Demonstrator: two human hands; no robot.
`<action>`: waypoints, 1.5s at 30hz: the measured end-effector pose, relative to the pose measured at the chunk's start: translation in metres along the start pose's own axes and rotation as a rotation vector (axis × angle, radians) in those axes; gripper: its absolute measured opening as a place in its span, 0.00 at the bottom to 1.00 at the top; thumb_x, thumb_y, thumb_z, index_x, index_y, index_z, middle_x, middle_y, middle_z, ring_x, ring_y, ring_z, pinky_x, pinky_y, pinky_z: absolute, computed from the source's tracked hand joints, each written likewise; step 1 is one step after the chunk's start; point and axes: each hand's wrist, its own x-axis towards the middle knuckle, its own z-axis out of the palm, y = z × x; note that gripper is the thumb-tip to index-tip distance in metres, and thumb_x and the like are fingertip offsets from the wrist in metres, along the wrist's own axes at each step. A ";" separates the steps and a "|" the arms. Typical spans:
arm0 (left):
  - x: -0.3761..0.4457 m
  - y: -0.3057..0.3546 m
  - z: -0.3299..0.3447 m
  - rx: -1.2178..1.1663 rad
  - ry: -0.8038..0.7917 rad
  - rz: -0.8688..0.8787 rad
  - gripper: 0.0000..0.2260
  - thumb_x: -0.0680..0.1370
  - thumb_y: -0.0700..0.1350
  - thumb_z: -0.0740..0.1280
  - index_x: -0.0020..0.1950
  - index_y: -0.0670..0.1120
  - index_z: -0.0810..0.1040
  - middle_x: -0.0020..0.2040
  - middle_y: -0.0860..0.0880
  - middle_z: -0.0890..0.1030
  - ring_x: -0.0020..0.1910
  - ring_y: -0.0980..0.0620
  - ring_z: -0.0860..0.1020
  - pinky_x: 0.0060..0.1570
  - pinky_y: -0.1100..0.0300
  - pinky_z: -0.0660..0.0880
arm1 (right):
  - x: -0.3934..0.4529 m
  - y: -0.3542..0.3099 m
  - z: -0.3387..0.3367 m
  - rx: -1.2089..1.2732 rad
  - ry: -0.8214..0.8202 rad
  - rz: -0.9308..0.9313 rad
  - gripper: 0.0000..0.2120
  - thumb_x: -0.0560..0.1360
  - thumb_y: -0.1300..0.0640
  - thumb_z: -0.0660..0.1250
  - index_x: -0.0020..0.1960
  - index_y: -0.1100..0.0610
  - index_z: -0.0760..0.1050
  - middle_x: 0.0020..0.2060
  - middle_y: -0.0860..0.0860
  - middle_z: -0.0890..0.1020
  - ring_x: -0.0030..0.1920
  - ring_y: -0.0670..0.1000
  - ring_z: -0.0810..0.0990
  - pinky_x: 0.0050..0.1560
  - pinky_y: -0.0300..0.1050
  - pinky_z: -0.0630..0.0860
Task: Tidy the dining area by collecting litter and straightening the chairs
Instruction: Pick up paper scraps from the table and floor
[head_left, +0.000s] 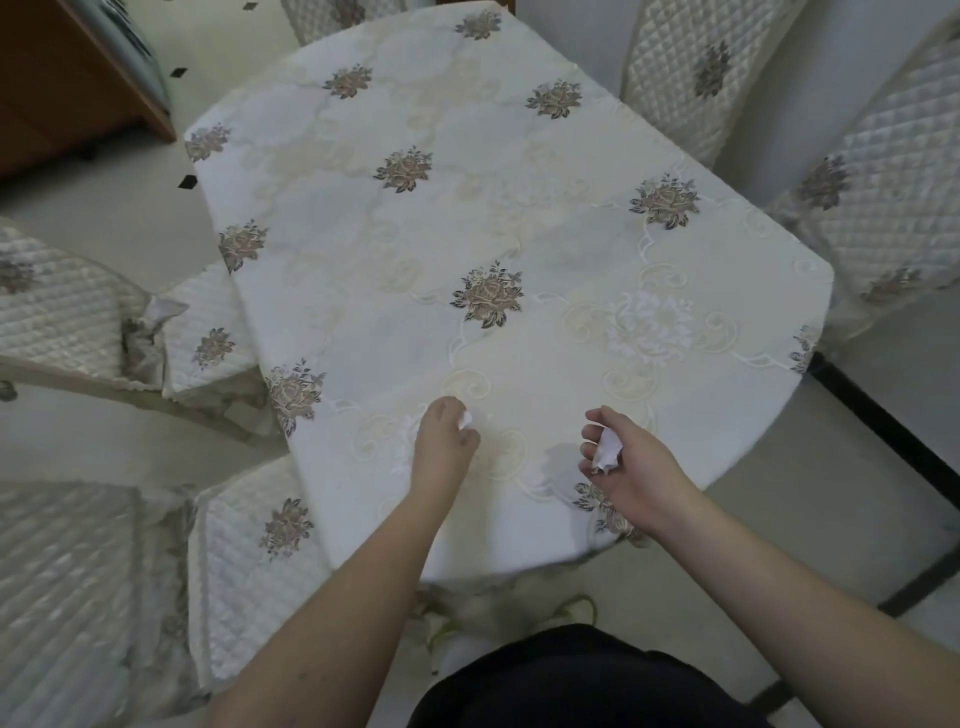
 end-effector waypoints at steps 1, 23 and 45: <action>0.001 0.004 -0.007 -0.019 0.011 -0.031 0.06 0.71 0.36 0.64 0.43 0.45 0.70 0.45 0.49 0.74 0.44 0.50 0.72 0.41 0.58 0.67 | 0.000 0.000 0.000 0.004 -0.001 -0.001 0.06 0.78 0.56 0.63 0.45 0.57 0.75 0.31 0.49 0.76 0.30 0.48 0.72 0.34 0.40 0.69; 0.001 0.074 -0.089 -1.390 -0.191 -0.545 0.14 0.71 0.32 0.50 0.33 0.49 0.66 0.35 0.48 0.67 0.19 0.56 0.58 0.18 0.68 0.54 | -0.027 0.010 0.021 0.159 0.000 -0.098 0.07 0.79 0.56 0.62 0.45 0.57 0.74 0.31 0.49 0.75 0.30 0.48 0.71 0.36 0.41 0.69; 0.024 0.081 -0.105 -1.491 -0.795 -0.564 0.03 0.70 0.39 0.64 0.37 0.46 0.74 0.27 0.52 0.65 0.22 0.55 0.63 0.20 0.66 0.66 | -0.069 0.044 0.033 0.384 0.297 -0.398 0.05 0.77 0.55 0.65 0.45 0.56 0.76 0.32 0.49 0.77 0.28 0.47 0.74 0.29 0.40 0.73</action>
